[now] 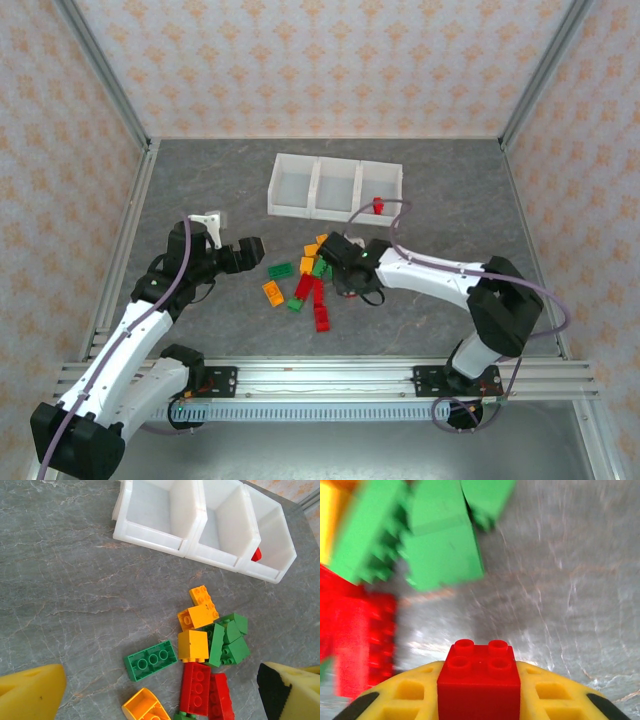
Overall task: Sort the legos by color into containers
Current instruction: Pick up the lego from the bottom-center of the table, then place the lego in the container.
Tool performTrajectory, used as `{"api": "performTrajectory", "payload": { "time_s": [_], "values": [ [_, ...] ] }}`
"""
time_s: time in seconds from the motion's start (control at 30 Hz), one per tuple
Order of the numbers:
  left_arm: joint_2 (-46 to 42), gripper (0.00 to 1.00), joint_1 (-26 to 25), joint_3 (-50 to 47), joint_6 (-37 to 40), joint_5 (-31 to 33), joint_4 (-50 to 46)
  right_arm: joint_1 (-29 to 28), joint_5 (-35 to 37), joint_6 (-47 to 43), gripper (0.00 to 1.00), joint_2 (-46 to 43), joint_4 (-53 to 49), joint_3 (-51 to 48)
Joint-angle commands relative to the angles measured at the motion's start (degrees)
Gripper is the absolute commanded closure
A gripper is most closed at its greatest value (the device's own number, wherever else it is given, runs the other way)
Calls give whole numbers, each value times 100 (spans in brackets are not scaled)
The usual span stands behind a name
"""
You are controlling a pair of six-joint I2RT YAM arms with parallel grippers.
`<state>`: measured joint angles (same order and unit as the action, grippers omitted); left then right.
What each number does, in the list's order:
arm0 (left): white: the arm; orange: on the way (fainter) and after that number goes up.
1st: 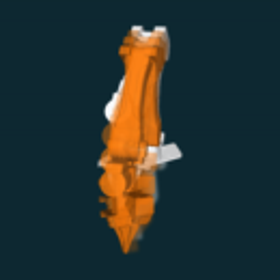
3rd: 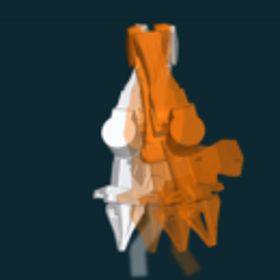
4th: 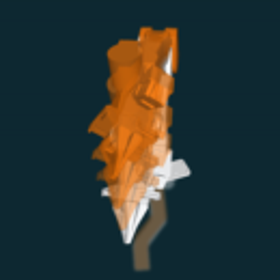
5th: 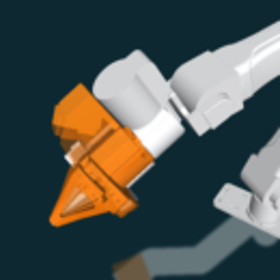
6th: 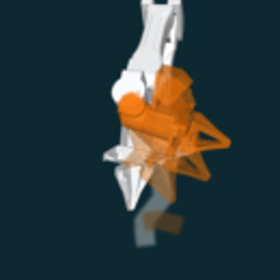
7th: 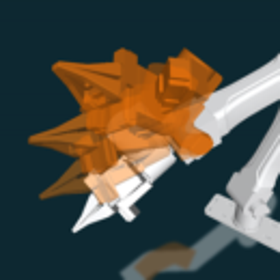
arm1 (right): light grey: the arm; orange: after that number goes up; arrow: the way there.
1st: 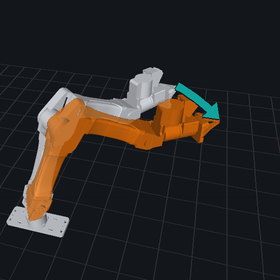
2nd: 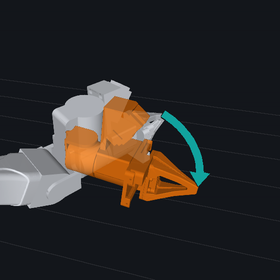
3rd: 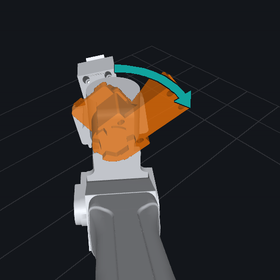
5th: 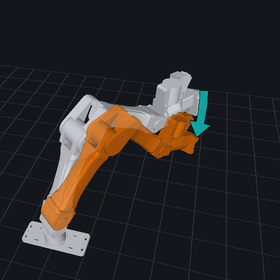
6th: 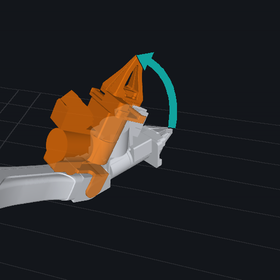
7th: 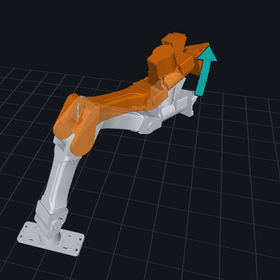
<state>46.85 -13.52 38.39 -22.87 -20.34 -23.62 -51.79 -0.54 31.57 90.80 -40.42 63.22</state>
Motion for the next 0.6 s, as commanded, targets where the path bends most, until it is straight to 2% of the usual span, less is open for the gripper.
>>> {"api": "performTrajectory", "payload": {
  "time_s": [0.0, 0.1, 0.3, 0.4, 0.57],
  "values": [
    [-10, 1, -40, -14, 2, 58, -41, 391, 641, -410, 76, -265, -454, 687],
    [19, 1, -45, 8, 15, 25, -54, 1013, 708, -951, 77, -168, -431, 1255],
    [0, 1, -47, 8, 37, -21, -30, 2269, 266, -1840, 77, 539, -111, 2241],
    [-27, 1, -45, -10, 71, -196, 5, 2657, 85, -2160, 78, 1184, -143, 2896],
    [-147, 1, -94, -42, 119, -383, 70, 2941, -116, -2529, 78, 2226, -214, 3926]
  ]
}}
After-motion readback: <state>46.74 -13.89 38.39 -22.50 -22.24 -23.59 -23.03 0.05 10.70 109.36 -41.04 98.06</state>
